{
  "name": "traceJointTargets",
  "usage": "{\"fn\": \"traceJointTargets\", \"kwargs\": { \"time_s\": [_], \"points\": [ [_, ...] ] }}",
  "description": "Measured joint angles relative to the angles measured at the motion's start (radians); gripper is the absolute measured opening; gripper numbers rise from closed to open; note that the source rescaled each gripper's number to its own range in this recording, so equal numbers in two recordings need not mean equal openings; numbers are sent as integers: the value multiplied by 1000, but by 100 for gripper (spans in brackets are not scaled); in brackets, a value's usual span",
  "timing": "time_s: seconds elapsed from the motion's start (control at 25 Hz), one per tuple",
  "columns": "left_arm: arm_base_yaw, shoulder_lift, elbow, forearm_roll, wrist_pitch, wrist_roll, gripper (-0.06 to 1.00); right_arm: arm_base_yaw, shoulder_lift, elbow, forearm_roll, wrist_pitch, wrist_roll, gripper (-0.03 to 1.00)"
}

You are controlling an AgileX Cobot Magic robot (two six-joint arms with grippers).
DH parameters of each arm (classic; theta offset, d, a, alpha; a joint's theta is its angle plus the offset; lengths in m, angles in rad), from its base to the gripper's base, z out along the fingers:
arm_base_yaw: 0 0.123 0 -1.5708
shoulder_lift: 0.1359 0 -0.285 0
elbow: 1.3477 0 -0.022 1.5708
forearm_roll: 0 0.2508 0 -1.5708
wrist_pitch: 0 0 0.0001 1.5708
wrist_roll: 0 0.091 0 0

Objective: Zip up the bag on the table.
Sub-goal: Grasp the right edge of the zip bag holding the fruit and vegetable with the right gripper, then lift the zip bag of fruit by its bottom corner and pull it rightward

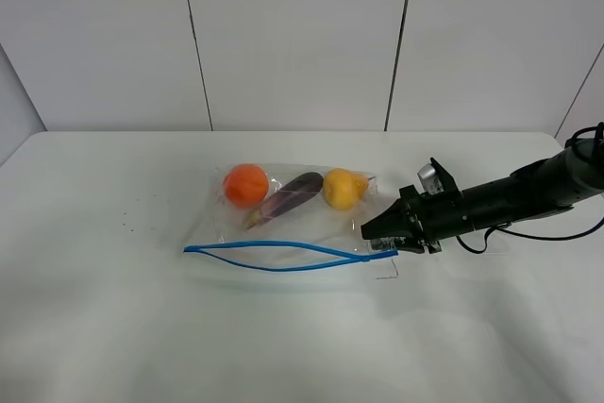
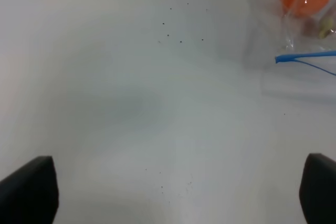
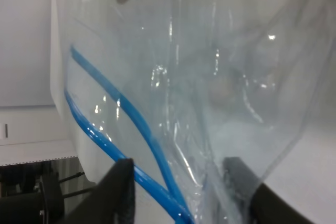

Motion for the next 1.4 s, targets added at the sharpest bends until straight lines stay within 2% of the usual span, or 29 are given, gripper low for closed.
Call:
{"fn": "traceJointTargets", "kwargs": {
  "time_s": [0.2,0.44,0.92,1.2,1.4],
  "points": [
    [0,0,0,0,0,0,100,0,0,0,0,0,0,27],
    [0,0,0,0,0,0,100,0,0,0,0,-1,0,0],
    [0,0,0,0,0,0,100,0,0,0,30,-9,-5,0],
    [0,0,0,0,0,0,100,0,0,0,44,60,1,0],
    [0,6,-40,-16,-10,2,100,0,-21,0,29,67,46,0]
  ]
}}
